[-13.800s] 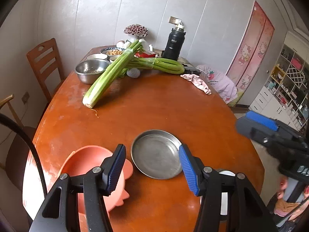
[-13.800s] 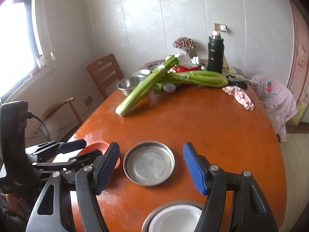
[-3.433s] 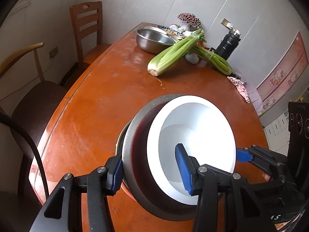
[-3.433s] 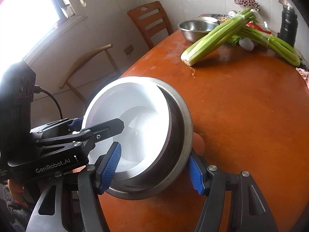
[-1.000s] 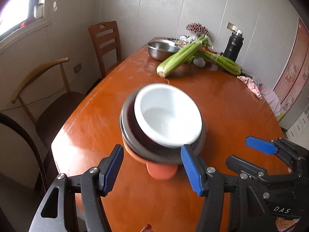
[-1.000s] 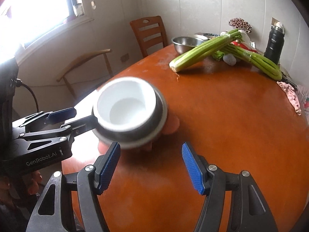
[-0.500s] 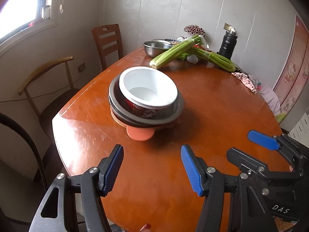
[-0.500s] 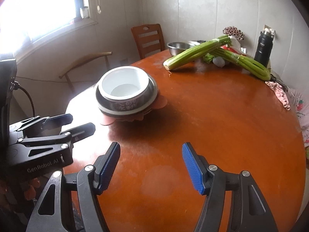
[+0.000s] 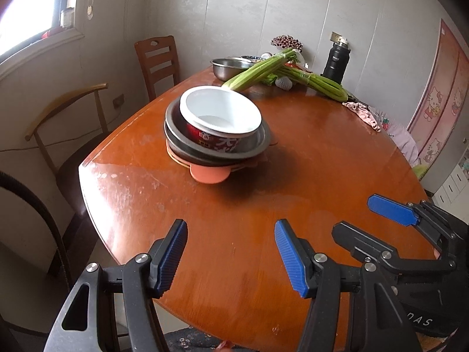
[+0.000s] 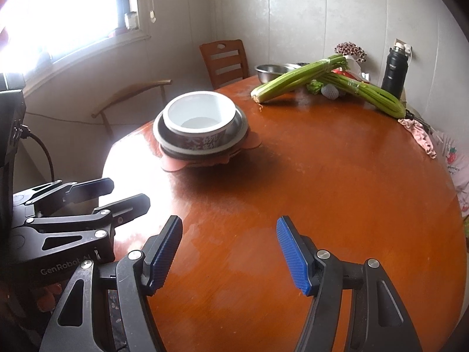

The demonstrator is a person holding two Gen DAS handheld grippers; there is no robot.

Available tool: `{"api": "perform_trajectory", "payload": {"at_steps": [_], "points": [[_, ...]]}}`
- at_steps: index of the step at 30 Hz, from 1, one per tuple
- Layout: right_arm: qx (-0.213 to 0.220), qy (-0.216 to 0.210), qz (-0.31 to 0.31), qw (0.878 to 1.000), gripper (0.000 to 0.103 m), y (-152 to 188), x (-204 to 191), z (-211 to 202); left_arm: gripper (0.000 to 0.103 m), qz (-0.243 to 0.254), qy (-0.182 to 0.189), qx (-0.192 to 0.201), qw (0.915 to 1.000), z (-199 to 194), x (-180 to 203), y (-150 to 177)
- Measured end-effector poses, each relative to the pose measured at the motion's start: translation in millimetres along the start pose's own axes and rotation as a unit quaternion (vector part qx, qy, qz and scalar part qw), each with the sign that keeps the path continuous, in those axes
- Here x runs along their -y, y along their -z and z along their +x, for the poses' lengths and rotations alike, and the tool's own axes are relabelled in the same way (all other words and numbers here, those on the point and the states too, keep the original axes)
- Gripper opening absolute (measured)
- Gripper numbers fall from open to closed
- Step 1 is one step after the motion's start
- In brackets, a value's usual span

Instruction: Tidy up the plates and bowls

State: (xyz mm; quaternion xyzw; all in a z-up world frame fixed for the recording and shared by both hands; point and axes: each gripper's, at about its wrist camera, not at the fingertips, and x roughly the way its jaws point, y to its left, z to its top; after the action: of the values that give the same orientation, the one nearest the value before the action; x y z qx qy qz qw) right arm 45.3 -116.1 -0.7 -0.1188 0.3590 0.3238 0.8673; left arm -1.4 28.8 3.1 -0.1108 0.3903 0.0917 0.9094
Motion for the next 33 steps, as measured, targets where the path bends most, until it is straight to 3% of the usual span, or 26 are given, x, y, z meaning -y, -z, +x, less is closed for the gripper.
{"api": "perform_trajectory", "payload": {"at_steps": [33], "points": [[-0.009, 0.018, 0.013, 1.000, 0.069, 9.1, -6.7, -2.2, 0.062, 0.013, 0.005, 0.002, 0.9999, -4.2, -3.9, 8.3]]}}
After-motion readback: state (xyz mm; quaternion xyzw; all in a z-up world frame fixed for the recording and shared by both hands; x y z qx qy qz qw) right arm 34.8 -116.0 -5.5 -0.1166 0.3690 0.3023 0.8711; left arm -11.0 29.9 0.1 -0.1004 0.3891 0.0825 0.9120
